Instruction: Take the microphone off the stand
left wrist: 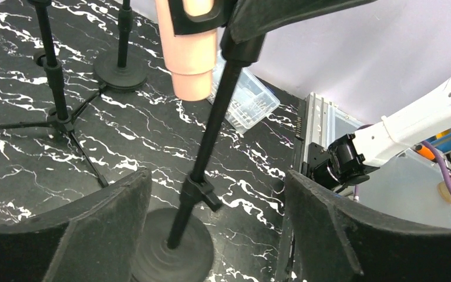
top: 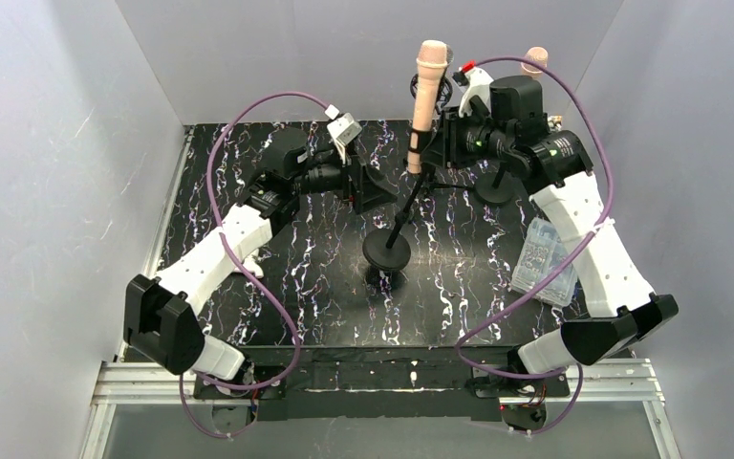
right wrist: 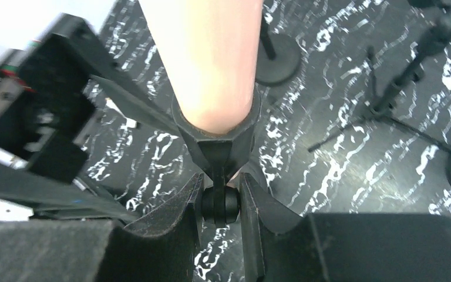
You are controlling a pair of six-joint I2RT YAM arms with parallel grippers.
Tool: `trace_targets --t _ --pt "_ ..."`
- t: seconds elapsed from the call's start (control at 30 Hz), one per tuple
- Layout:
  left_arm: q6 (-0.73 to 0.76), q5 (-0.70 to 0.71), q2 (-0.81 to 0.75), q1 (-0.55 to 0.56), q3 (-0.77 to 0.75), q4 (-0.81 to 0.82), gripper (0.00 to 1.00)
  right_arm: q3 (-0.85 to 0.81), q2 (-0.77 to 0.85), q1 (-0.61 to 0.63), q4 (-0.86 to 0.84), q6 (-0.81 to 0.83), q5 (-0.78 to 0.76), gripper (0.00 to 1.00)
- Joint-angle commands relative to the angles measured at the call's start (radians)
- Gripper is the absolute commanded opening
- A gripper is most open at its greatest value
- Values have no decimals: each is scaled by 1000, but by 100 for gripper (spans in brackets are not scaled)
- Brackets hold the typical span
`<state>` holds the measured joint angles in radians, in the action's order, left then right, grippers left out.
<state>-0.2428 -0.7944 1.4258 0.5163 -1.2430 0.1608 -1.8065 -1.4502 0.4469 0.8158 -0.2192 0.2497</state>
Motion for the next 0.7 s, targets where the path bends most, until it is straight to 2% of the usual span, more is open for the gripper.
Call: trace_targets --t 0.0,0.17,0.33,0.43,0.67 --pt "-10 -20 -20 -1 6 55 76 -135 7 27 -151 -58 103 1" --pt "-61 122 -61 14 98 54 63 -161 -4 107 -152 -67 -3 1" --pt "-98 260 -117 67 206 55 63 -127 0 214 -166 -54 -180 1" --pt "-108 345 -140 86 258 57 62 -46 23 283 -208 -49 -285 1" --pt "-83 438 -175 93 363 116 68 251 122 431 -397 -20 -521 1"
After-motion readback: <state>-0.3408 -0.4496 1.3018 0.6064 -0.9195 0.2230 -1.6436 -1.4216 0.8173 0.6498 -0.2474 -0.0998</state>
